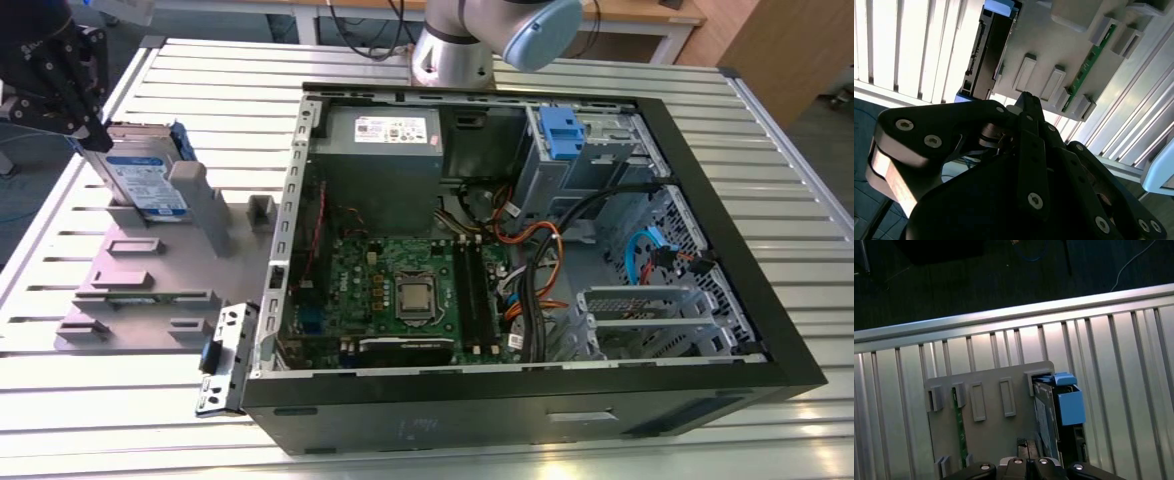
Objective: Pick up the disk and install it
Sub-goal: 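Pick up the disk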
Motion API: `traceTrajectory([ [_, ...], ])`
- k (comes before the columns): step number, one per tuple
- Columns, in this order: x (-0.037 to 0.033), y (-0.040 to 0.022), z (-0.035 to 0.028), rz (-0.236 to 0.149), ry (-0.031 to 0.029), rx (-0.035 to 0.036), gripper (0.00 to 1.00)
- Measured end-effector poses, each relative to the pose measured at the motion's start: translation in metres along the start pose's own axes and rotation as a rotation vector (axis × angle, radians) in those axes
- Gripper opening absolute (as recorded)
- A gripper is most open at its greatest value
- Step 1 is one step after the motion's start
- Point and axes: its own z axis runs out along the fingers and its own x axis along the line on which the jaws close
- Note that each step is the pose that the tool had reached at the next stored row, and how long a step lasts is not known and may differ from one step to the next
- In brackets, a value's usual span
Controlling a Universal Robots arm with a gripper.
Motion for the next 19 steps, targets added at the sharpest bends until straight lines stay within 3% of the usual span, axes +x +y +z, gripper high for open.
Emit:
traceTrajectory([
  [19, 0.0000, 0.0000, 0.0000, -0.033, 0.0013, -0.0005, 0.11],
])
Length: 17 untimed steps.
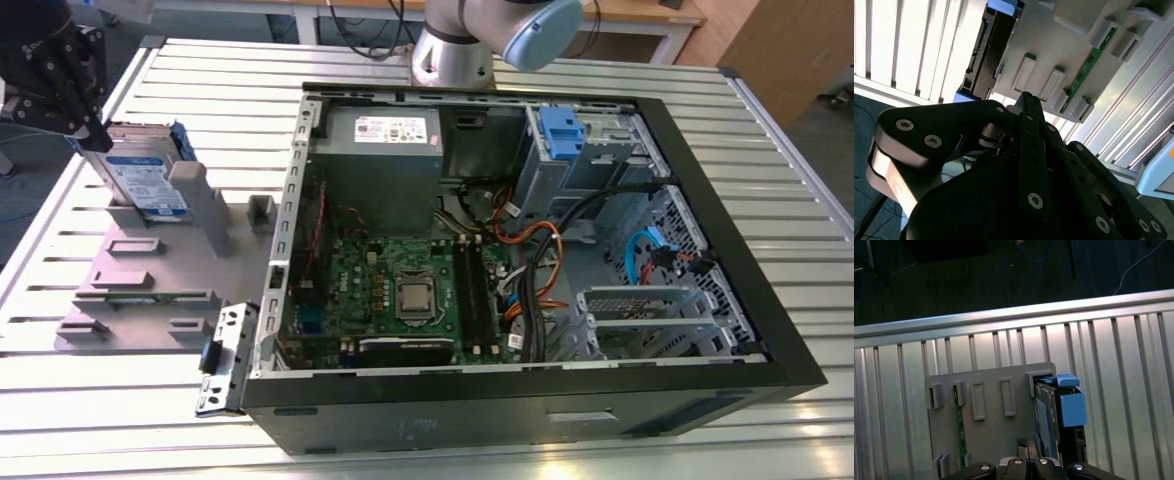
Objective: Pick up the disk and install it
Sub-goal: 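Pick up the disk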
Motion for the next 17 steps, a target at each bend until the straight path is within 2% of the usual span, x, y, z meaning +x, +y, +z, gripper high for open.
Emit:
traceTrajectory([
  [17, 0.0000, 0.0000, 0.0000, -0.029, 0.0012, -0.0004, 0.11],
])
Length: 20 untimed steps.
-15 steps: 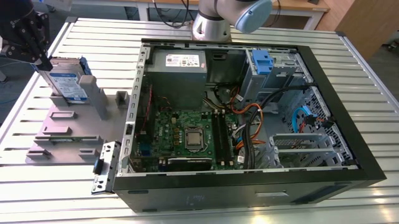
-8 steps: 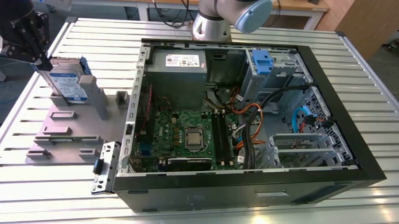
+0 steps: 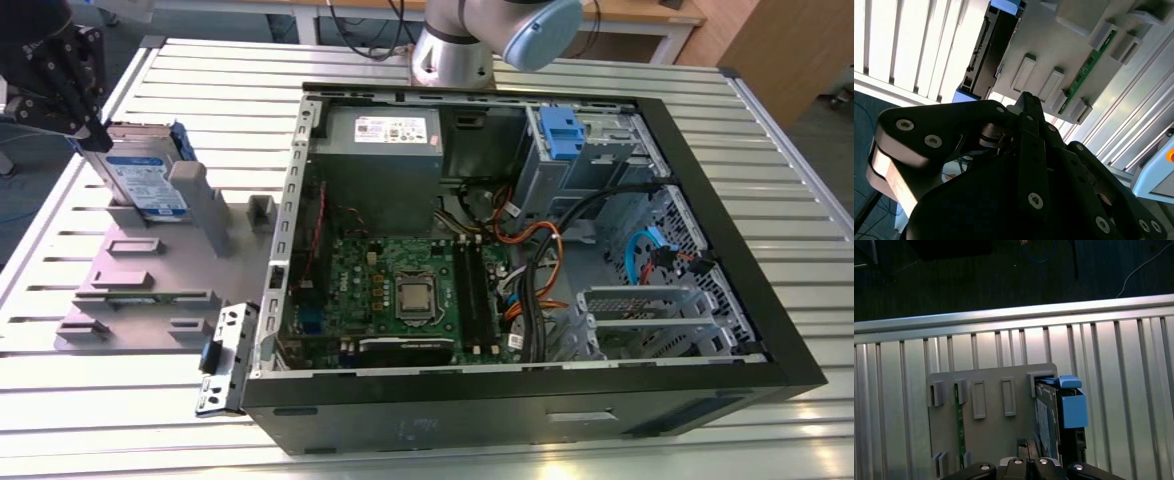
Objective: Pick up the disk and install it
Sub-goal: 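Pick up the disk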
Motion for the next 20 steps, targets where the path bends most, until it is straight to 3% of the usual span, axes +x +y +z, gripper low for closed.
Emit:
traceTrajectory([
  [20, 0.0000, 0.0000, 0.0000, -0.035, 0.0013, -0.0005, 0.11],
])
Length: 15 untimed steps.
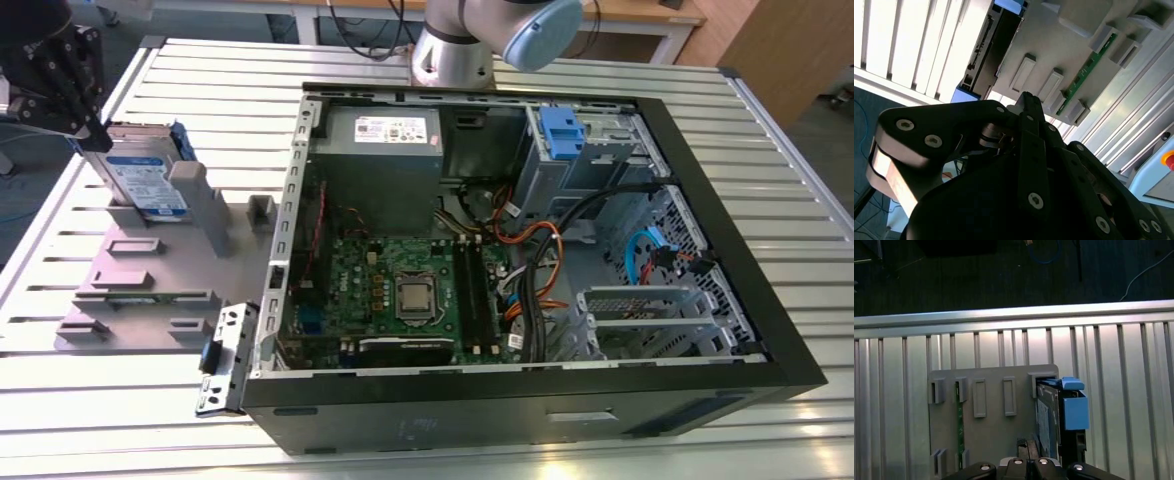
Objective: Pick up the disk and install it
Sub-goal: 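Pick up the disk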
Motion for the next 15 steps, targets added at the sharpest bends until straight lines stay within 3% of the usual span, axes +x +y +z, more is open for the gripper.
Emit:
traceTrajectory([
  [15, 0.0000, 0.0000, 0.0000, -0.025, 0.0011, -0.0004, 0.11],
])
